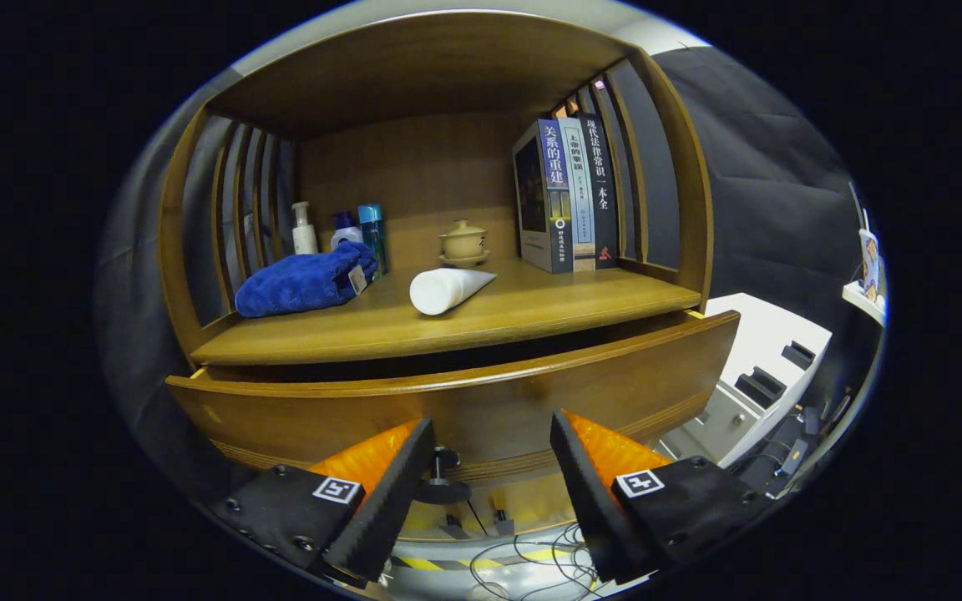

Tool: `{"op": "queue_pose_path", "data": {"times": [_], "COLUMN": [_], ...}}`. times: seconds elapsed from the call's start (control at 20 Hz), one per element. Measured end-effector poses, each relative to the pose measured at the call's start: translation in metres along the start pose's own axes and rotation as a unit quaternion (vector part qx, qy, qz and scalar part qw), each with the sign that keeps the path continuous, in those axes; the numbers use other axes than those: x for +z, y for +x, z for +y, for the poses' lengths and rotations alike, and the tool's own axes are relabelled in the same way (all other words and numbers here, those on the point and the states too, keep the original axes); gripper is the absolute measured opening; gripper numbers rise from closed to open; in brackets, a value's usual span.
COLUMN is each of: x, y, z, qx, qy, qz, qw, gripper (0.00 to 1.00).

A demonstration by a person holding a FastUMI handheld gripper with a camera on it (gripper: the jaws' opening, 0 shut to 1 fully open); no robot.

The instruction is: Pull open the drawer, take out the items inside it, and place them on the countertop above the cabinet.

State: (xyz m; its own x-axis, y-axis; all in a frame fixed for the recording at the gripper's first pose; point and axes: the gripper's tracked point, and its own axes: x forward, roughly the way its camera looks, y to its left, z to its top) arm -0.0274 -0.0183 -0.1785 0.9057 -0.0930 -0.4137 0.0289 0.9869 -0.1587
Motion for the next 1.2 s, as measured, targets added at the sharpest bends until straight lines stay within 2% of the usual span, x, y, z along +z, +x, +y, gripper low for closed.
{"op": "queue_pose_path", "data": {"times": [0.25, 0.35, 0.4, 0.75, 1.0, 1.2], "x": [0.005, -0.010, -0.008, -0.008, 0.025, 0.065], "y": [0.033, 0.029, 0.032, 0.033, 0.016, -0.017], "z": [0.010, 0.016, 0.017, 0.014, 0.026, 0.035], "qx": [-0.005, 0.004, 0.005, 0.011, 0.024, 0.032], "qy": [-0.003, -0.036, -0.048, -0.003, -0.010, -0.011], "qz": [0.022, 0.051, 0.041, 0.033, -0.006, -0.043], "qw": [1.000, 0.998, 0.998, 0.999, 1.000, 0.998], "gripper": [0.96, 0.96, 0.96, 0.96, 0.99, 0.99]}}
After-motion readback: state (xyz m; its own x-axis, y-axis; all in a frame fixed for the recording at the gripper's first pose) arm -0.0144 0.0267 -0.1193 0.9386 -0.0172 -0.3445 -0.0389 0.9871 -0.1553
